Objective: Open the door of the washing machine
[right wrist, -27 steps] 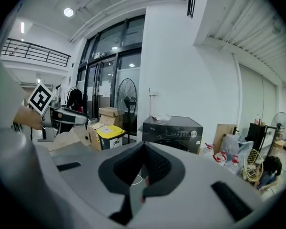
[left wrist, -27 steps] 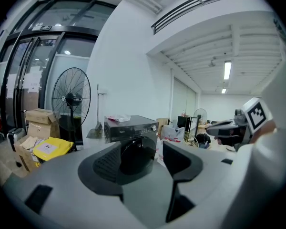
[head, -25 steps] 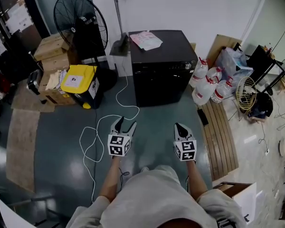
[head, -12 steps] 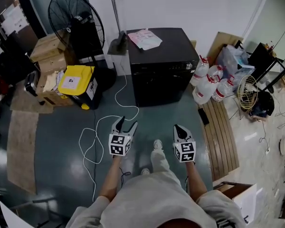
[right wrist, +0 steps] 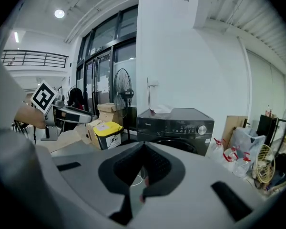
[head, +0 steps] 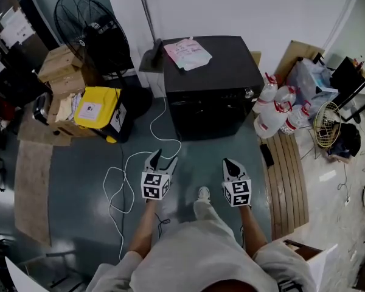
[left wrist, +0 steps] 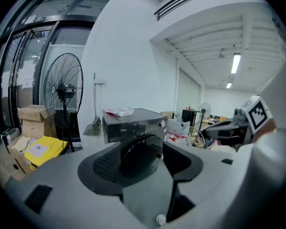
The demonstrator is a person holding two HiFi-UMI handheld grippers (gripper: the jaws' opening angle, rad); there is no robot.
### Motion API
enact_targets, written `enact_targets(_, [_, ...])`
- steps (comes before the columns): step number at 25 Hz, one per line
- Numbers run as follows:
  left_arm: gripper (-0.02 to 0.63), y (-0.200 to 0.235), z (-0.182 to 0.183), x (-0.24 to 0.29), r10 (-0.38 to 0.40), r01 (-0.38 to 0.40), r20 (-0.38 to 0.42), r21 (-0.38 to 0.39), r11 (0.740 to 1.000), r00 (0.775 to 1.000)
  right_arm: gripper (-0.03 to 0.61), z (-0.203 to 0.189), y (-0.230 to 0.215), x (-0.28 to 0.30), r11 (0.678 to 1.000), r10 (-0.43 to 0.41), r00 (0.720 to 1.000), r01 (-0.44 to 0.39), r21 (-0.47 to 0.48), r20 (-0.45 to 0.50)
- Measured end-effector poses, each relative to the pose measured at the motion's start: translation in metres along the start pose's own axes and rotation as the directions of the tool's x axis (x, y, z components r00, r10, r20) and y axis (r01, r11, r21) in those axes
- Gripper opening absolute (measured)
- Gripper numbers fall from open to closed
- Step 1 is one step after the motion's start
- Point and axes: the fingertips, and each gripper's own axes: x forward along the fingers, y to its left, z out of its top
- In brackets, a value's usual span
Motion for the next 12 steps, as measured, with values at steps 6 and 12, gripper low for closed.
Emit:
enact_targets(6, [0.267,0.009,0.014,0.057,0.024,-0.025,-0.038,-0.015,1.000,0.999,-0.002,0.015,-0.039,0.053,0.998,0.059,0.998,-0.060,-0.009,-0.018])
enact_targets(12, [0.267,0.017,0.011,0.105,0.032,-0.034,-0.081,-0.018,0.999,0.996,-0.002,0.016,-0.068,0.101,0.994,0.107,0.993,-0.108,-0.009,-0.043])
